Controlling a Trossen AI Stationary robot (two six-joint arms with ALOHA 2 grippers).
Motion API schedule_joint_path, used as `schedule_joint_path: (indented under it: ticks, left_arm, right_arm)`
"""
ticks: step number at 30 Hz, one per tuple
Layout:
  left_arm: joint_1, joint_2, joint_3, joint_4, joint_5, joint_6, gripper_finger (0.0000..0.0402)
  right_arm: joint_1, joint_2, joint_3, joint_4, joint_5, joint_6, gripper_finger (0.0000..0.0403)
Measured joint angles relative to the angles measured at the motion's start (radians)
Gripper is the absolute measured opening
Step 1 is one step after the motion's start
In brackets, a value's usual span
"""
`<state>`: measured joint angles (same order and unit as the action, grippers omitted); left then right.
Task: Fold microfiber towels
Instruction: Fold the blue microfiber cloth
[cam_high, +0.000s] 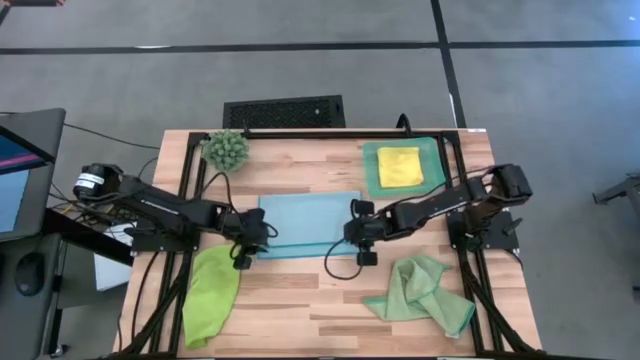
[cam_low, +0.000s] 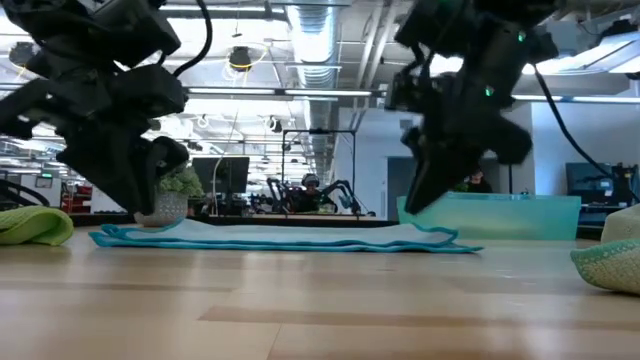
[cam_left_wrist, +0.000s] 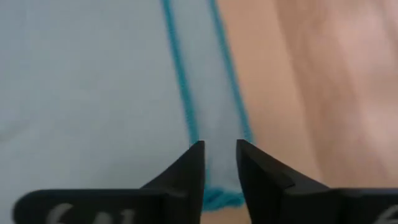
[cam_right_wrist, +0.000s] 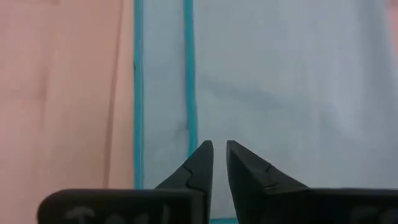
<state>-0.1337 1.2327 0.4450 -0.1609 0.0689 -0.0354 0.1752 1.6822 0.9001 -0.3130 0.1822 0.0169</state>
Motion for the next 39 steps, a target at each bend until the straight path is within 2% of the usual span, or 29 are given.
schedule_joint_path:
  ticks: [3, 9, 19, 26, 30, 35, 39]
  left_arm:
    - [0.0, 0.0, 0.0, -0.033, -0.048, -0.021, 0.0106]
    - [-0.001, 0.0, 0.0, -0.105, 0.006, -0.002, 0.0111]
    - [-0.001, 0.0, 0.002, -0.115, -0.017, 0.259, 0.0103]
    - [-0.001, 0.0, 0.04, -0.169, -0.03, 0.367, 0.0103]
    - [-0.001, -0.001, 0.053, -0.204, -0.05, 0.383, 0.0103]
    - [-0.001, 0.0, 0.043, -0.21, -0.05, 0.394, 0.0103]
    - [-0.001, 0.0, 0.043, -0.201, -0.05, 0.394, 0.0103]
  right_arm:
    - [0.001, 0.022, 0.0, -0.032, 0.0, 0.008, 0.0081]
    - [0.001, 0.024, 0.0, -0.062, -0.001, 0.037, 0.0094]
    - [0.003, 0.011, 0.001, -0.108, -0.001, 0.035, 0.0098]
    - [0.008, -0.017, 0.023, -0.154, -0.001, 0.035, 0.0098]
    - [0.008, -0.029, 0.028, -0.184, 0.0, 0.051, 0.0098]
    - [0.013, -0.026, 0.026, -0.323, 0.002, 0.056, 0.0098]
    - [0.026, -0.026, 0.026, -0.319, 0.002, 0.014, 0.0098]
